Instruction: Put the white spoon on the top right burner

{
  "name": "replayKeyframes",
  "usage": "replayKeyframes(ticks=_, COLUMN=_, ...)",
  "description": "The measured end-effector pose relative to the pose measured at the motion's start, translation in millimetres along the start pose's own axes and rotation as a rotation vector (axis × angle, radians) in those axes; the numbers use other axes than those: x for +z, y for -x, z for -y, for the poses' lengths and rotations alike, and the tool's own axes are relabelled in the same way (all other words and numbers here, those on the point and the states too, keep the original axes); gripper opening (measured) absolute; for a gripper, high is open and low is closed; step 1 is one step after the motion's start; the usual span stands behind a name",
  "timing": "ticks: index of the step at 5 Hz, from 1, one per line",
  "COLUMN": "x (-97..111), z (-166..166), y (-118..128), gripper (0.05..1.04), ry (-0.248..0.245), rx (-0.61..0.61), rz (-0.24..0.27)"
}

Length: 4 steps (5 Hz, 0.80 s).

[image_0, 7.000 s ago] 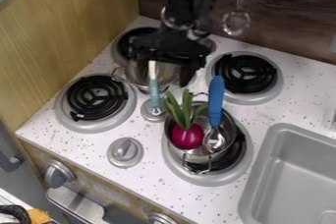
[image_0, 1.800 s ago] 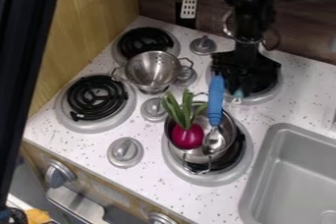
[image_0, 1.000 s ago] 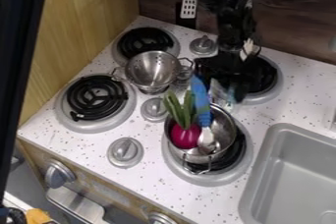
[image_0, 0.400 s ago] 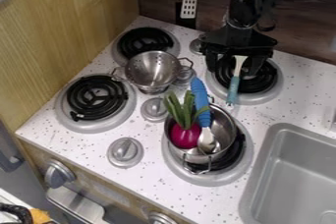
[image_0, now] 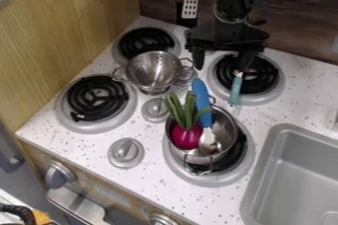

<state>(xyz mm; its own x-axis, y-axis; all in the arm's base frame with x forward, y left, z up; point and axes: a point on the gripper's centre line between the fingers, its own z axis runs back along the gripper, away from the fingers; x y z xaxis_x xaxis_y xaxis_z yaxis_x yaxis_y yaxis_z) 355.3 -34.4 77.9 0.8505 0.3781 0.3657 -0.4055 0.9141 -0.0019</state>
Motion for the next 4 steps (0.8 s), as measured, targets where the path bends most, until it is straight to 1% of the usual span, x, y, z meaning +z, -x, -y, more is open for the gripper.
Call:
replayKeyframes(ticks=1, x=5, z=-25, y=4, gripper=0.999, ry=0.017, rx=0.040, rz=-0.051)
replayKeyframes(ticks=2, x=7, z=-51, y=8, gripper=0.999, ry=0.033, rx=0.040, rz=-0.048)
replayKeyframes(ticks=3, x=3, z=-79, y=1, gripper=0.999, ry=0.034, rx=0.036, rz=-0.068)
replayKeyframes(ticks=4, x=7, z=-103, y=-4, gripper=0.999, ry=0.007, rx=0.057, rz=-0.118)
